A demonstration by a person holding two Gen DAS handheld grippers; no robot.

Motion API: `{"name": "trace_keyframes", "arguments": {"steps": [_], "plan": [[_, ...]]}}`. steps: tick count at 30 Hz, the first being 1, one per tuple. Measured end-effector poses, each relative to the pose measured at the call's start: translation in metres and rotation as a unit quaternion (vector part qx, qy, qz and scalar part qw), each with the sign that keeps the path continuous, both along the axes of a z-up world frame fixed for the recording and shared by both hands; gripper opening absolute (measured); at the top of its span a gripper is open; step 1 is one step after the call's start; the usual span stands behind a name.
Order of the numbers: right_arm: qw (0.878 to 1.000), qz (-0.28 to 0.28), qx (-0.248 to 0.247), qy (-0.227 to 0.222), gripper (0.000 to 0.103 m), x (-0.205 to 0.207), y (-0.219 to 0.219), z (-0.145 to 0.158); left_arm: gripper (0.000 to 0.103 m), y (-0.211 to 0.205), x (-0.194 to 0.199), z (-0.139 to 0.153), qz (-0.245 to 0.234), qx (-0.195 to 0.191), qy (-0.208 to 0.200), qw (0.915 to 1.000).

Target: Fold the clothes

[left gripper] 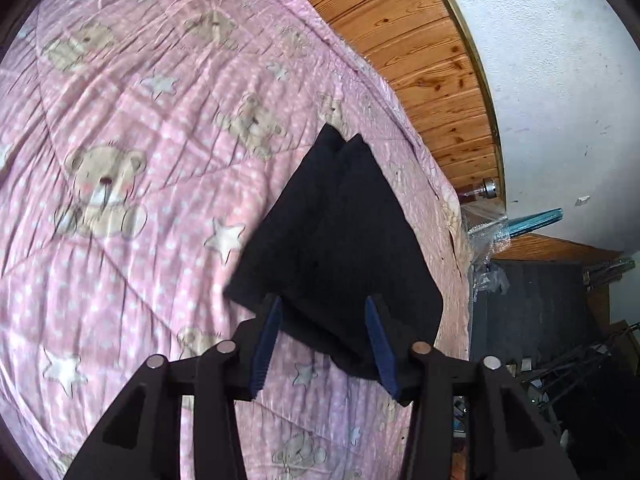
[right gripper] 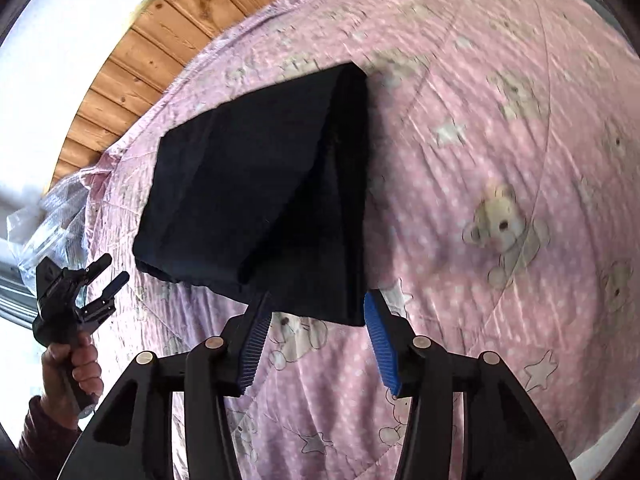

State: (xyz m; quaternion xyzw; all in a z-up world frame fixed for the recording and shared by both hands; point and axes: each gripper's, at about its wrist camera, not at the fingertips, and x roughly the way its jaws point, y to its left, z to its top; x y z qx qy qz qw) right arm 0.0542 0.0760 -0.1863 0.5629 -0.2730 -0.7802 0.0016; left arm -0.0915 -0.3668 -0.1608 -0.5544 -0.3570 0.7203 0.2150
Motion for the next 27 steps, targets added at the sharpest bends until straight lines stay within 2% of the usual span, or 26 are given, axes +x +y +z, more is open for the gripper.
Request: {"name": "trace_keyframes", "arguments": {"steps": [2, 3, 4, 6, 8, 10, 11, 13, 14, 16, 17, 19, 20, 21, 22, 24, 26, 27], "plan": [[1.0, 0.003, 0.005, 0.004, 0.045, -0.003, -0.006, -0.012, 0.05, 0.003, 0.001, -0.015, 0.006, -0.011, -0.016, 0.9998], [1.0, 0.014, 0.009, 0.016, 0.03, -0.007, -0.013, -0.012, 0.05, 0.005, -0.001, -0.02, 0.013, -0.018, -0.016, 0.9996], [0.999, 0.031, 0.024, 0.026, 0.003, -0.011, -0.021, -0.009, 0.05, 0.007, -0.003, -0.023, 0.014, -0.019, -0.008, 0.9997], [0.996, 0.058, 0.059, 0.028, 0.001, -0.019, -0.028, 0.002, 0.049, 0.014, -0.008, -0.024, -0.004, -0.036, 0.017, 0.9992], [0.992, 0.073, 0.101, 0.029, 0.001, -0.017, -0.023, 0.022, 0.04, 0.018, -0.013, -0.022, -0.022, -0.068, 0.032, 0.9969], [0.988, 0.089, 0.126, 0.007, 0.0, -0.01, -0.016, 0.022, 0.032, 0.018, -0.015, -0.023, -0.035, -0.084, 0.032, 0.9953], [0.985, 0.1, 0.14, -0.012, 0.0, -0.008, -0.014, 0.012, 0.032, 0.018, -0.014, -0.024, -0.038, -0.085, 0.034, 0.9951], [0.981, 0.112, 0.149, -0.049, 0.0, -0.004, -0.007, -0.016, 0.031, 0.018, -0.013, -0.024, -0.046, -0.091, 0.044, 0.9938], [0.982, 0.112, 0.147, -0.047, 0.0, -0.002, -0.002, -0.021, 0.031, 0.018, -0.013, -0.024, -0.048, -0.092, 0.046, 0.9935], [0.983, 0.098, 0.147, -0.045, 0.003, 0.0, 0.006, -0.011, 0.031, 0.016, -0.013, -0.024, -0.05, -0.091, 0.041, 0.9938], [0.986, 0.081, 0.141, -0.03, 0.005, 0.003, 0.011, 0.003, 0.031, 0.013, -0.012, -0.021, -0.052, -0.094, 0.036, 0.9936], [0.996, 0.048, 0.078, 0.012, 0.014, 0.007, 0.021, 0.033, 0.032, 0.004, -0.006, -0.013, -0.051, -0.088, 0.03, 0.9944], [0.999, 0.027, 0.025, 0.031, 0.021, 0.007, 0.026, 0.043, 0.032, -0.003, -0.002, -0.007, -0.044, -0.068, 0.033, 0.9961], [0.998, 0.011, -0.036, 0.047, 0.04, 0.004, 0.029, 0.048, 0.034, -0.01, 0.001, -0.001, -0.035, -0.044, 0.036, 0.9978], [0.994, -0.003, -0.089, 0.058, 0.047, -0.003, 0.029, 0.048, 0.039, -0.015, 0.004, 0.003, -0.025, -0.023, 0.037, 0.9987], [0.984, -0.033, -0.161, 0.063, 0.052, -0.02, 0.028, 0.037, 0.044, -0.015, 0.003, 0.007, -0.011, 0.01, 0.036, 0.9992], [0.977, -0.052, -0.203, 0.044, 0.052, -0.041, 0.018, 0.018, 0.044, -0.004, -0.002, 0.007, -0.012, 0.03, 0.028, 0.9991], [0.978, -0.051, -0.197, 0.036, 0.036, -0.049, 0.015, 0.012, 0.044, 0.005, -0.005, 0.007, -0.02, 0.034, 0.026, 0.9989]]}}
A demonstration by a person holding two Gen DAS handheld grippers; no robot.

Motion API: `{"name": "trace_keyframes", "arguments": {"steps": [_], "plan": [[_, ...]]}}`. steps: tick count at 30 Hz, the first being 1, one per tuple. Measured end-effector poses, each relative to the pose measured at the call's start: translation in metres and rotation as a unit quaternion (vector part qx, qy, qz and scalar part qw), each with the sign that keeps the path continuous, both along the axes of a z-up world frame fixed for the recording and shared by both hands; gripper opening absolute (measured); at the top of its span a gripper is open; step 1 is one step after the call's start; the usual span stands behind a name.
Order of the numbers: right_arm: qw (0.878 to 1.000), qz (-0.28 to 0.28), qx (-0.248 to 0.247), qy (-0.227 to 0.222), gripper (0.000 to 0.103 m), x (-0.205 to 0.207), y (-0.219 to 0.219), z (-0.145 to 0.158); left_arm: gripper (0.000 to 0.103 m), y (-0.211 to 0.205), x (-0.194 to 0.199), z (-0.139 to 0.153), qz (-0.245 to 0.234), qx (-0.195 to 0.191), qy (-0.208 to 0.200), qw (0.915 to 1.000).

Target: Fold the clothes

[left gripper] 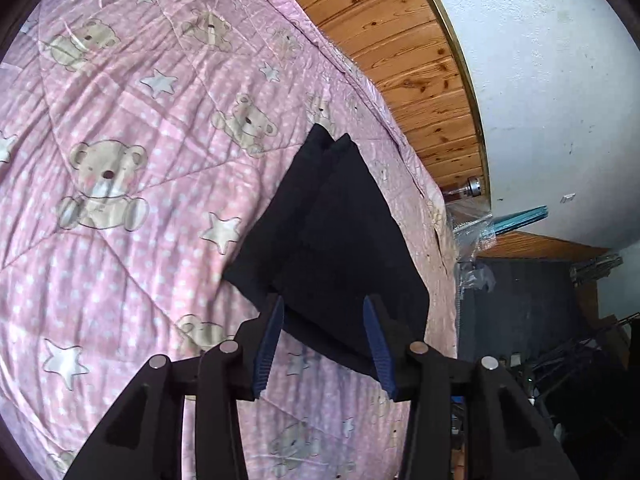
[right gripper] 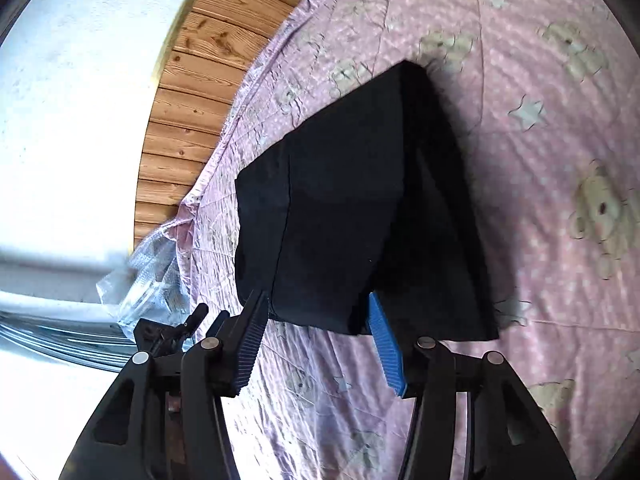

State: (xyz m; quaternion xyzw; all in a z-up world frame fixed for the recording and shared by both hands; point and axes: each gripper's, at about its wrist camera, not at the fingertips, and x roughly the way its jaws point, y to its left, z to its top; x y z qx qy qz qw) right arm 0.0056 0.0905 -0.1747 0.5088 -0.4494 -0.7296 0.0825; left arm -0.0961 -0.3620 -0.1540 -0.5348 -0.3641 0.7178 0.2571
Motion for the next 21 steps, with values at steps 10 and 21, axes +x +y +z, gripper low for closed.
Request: {"name": "trace_keyframes", "arguments": {"steps": [10, 21], "plan": [[0.982, 0.067, 0.168, -0.06, 0.001, 0.012, -0.025, -0.035, 0.044, 0.044, -0.011, -0.017, -0.052, -0.08, -0.023, 0.9952], [0.977, 0.059, 0.195, 0.057, 0.058, -0.063, 0.042, 0.024, 0.062, 0.067, 0.028, -0.008, -0.029, 0.053, -0.054, 0.9967]]}}
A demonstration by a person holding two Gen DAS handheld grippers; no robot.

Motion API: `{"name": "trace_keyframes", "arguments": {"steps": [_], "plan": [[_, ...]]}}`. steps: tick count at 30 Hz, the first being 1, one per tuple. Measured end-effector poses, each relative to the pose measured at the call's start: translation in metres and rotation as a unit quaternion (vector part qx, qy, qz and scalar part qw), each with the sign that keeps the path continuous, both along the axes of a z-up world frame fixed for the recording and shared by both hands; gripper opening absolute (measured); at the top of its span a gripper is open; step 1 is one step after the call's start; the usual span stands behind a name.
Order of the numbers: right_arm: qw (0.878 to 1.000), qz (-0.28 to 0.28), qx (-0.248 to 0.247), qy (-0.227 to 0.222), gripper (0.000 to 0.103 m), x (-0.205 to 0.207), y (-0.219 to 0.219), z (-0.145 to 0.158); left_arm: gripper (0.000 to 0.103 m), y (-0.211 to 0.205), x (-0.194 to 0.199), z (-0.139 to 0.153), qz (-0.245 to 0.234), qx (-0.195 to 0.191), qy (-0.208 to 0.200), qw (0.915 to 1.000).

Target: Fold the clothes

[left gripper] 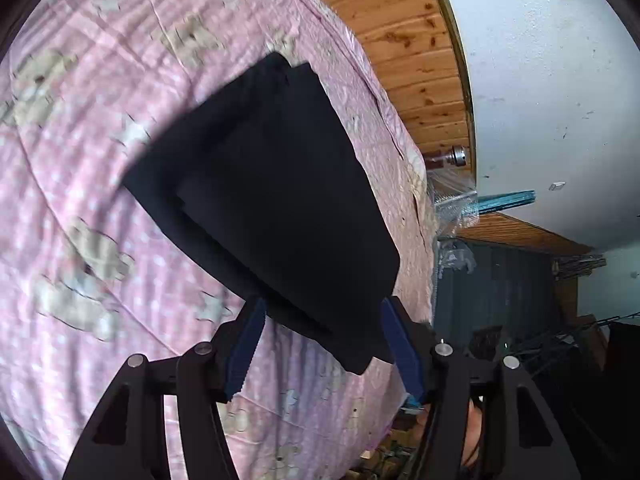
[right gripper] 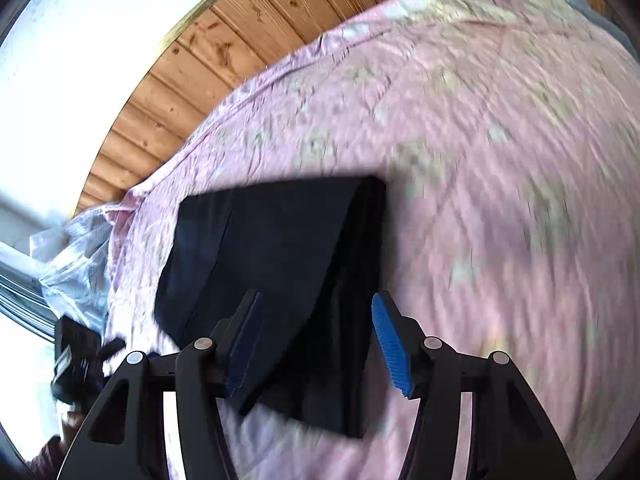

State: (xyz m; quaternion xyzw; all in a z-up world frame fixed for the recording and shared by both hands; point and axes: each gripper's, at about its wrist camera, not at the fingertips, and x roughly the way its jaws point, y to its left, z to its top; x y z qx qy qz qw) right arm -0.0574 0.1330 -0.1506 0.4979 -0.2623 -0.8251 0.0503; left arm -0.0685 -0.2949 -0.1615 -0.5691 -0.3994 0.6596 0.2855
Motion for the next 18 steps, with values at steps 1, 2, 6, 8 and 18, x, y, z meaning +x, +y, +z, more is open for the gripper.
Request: {"name": "trace_keyframes", "arguments": {"steps": [1, 2, 6, 8, 18], "plan": [[1.0, 0.011, 0.004, 0.0, 0.058, -0.019, 0.003, -0.006, 0.062, 0.011, 0.001, -0.004, 0.0, 0.012, -0.007, 0.9999], [1.0, 0.021, 0.01, -0.001, 0.058, -0.038, 0.006, -0.012, 0.062, 0.022, 0.002, -0.008, 0.002, 0.024, -0.015, 0.9996], [0.997, 0.071, 0.043, -0.001, 0.058, -0.078, 0.019, -0.033, 0.062, 0.061, 0.012, -0.016, -0.002, 0.05, -0.032, 0.9982], [0.995, 0.096, 0.03, 0.008, 0.058, -0.074, 0.029, -0.042, 0.063, 0.076, 0.018, -0.019, -0.004, 0.046, -0.031, 0.9984], [0.982, 0.184, -0.035, 0.009, 0.015, -0.083, 0.023, -0.036, 0.063, 0.075, 0.023, -0.036, 0.099, 0.0, -0.043, 0.9942]]}}
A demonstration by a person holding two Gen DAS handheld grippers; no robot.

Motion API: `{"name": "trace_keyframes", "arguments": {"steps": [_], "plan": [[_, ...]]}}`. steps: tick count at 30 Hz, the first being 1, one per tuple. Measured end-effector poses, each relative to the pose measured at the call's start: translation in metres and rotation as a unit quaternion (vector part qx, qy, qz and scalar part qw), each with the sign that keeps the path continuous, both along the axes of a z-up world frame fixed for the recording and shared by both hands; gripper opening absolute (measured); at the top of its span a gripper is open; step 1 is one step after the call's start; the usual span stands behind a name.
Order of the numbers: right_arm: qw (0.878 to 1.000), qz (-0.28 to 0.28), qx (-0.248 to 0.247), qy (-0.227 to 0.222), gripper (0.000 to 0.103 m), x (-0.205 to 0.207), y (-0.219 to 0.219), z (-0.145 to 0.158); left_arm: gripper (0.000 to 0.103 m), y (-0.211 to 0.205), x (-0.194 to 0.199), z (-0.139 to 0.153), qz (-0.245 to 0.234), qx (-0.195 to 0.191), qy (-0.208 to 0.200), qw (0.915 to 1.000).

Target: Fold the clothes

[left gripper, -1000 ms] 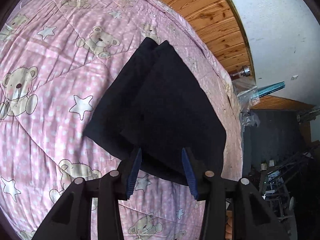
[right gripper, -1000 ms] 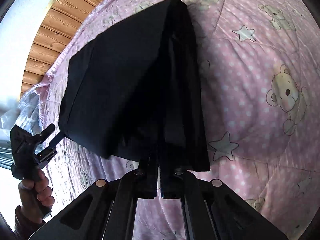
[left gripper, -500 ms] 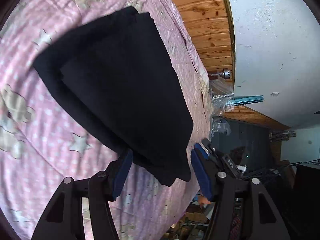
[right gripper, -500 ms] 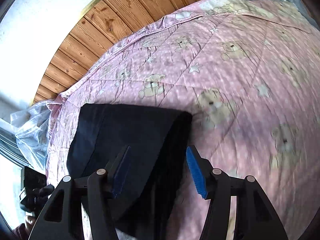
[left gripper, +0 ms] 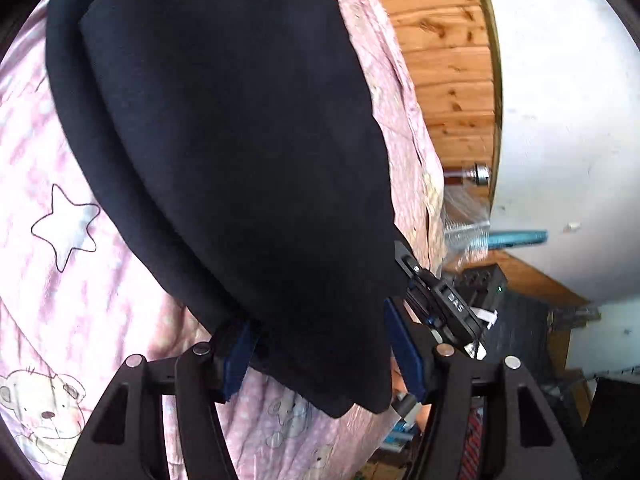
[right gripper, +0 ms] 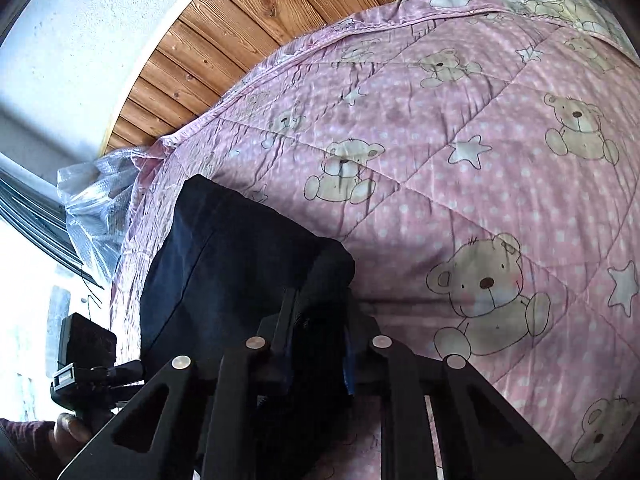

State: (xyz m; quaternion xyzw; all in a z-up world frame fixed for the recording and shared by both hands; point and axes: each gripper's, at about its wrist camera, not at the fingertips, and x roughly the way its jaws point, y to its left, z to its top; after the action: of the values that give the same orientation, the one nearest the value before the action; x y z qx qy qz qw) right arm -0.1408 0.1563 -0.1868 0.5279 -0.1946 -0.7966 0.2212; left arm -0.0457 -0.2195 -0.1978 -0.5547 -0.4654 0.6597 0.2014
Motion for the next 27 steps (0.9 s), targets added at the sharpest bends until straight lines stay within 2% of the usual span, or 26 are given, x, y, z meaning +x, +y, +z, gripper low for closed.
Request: {"name": "trace_keyframes", "arguments": {"steps": [2, 3, 5, 8, 9, 10, 12, 14, 15, 17, 19, 20, 21, 23, 24, 26, 27], "plan": [[0.999, 0.021, 0.029, 0.019, 0.013, -0.011, -0.004, 0.019, 0.06, 0.004, 0.001, -0.001, 0.014, -0.001, -0.004, 0.9999], [0.998, 0.035, 0.043, 0.032, 0.013, -0.019, -0.006, 0.03, 0.054, 0.009, 0.002, 0.0, 0.015, -0.005, -0.002, 0.9999], [0.993, 0.072, 0.08, 0.058, 0.012, -0.04, -0.01, 0.044, 0.051, 0.026, 0.004, 0.002, 0.011, 0.006, 0.001, 0.9999], [0.98, 0.121, 0.146, 0.057, 0.014, -0.06, -0.015, 0.028, 0.051, 0.054, 0.007, 0.001, -0.002, 0.008, 0.003, 1.0], [0.978, 0.129, 0.157, 0.047, 0.019, -0.062, -0.016, 0.016, 0.051, 0.058, 0.006, 0.002, -0.004, 0.0, 0.008, 1.0], [0.977, 0.131, 0.166, 0.033, 0.032, -0.061, -0.014, 0.006, 0.051, 0.06, 0.005, 0.003, -0.005, -0.007, 0.012, 0.9999], [0.98, 0.081, 0.178, 0.036, 0.039, -0.051, 0.001, 0.014, 0.052, 0.056, 0.005, 0.007, -0.015, -0.013, 0.012, 0.9997], [0.981, 0.001, 0.183, 0.063, 0.039, -0.02, 0.018, 0.047, 0.052, 0.048, 0.008, 0.02, -0.04, -0.015, 0.023, 0.9988], [0.982, -0.036, 0.17, 0.078, 0.039, 0.0, 0.024, 0.064, 0.052, 0.042, 0.011, 0.03, -0.052, -0.012, 0.04, 0.9978], [0.987, -0.085, 0.103, 0.086, 0.039, 0.044, 0.023, 0.086, 0.052, 0.025, 0.014, 0.046, -0.064, 0.004, 0.074, 0.9951], [0.995, -0.074, 0.031, 0.055, 0.039, 0.072, -0.001, 0.081, 0.052, 0.008, 0.01, 0.044, -0.061, 0.009, 0.084, 0.9946], [0.997, -0.061, 0.014, 0.034, 0.038, 0.08, -0.018, 0.069, 0.052, -0.001, 0.007, 0.038, -0.05, 0.0, 0.082, 0.9954], [0.999, -0.05, 0.014, 0.01, 0.036, 0.087, -0.032, 0.053, 0.052, -0.01, 0.003, 0.029, -0.037, -0.013, 0.075, 0.9965], [0.997, -0.058, 0.047, -0.037, 0.034, 0.099, -0.044, 0.016, 0.052, -0.026, -0.002, 0.009, -0.021, -0.036, 0.045, 0.9981], [0.996, -0.076, 0.038, -0.039, 0.034, 0.105, -0.039, 0.011, 0.052, -0.032, -0.001, 0.001, -0.024, -0.043, 0.03, 0.9984], [0.989, -0.136, 0.024, -0.045, 0.037, 0.12, -0.023, 0.021, 0.052, -0.045, 0.006, -0.003, -0.031, -0.034, 0.017, 0.9988], [0.985, -0.165, 0.003, -0.047, 0.043, 0.128, -0.015, 0.028, 0.052, -0.051, 0.01, 0.001, -0.034, -0.031, 0.021, 0.9987]]}}
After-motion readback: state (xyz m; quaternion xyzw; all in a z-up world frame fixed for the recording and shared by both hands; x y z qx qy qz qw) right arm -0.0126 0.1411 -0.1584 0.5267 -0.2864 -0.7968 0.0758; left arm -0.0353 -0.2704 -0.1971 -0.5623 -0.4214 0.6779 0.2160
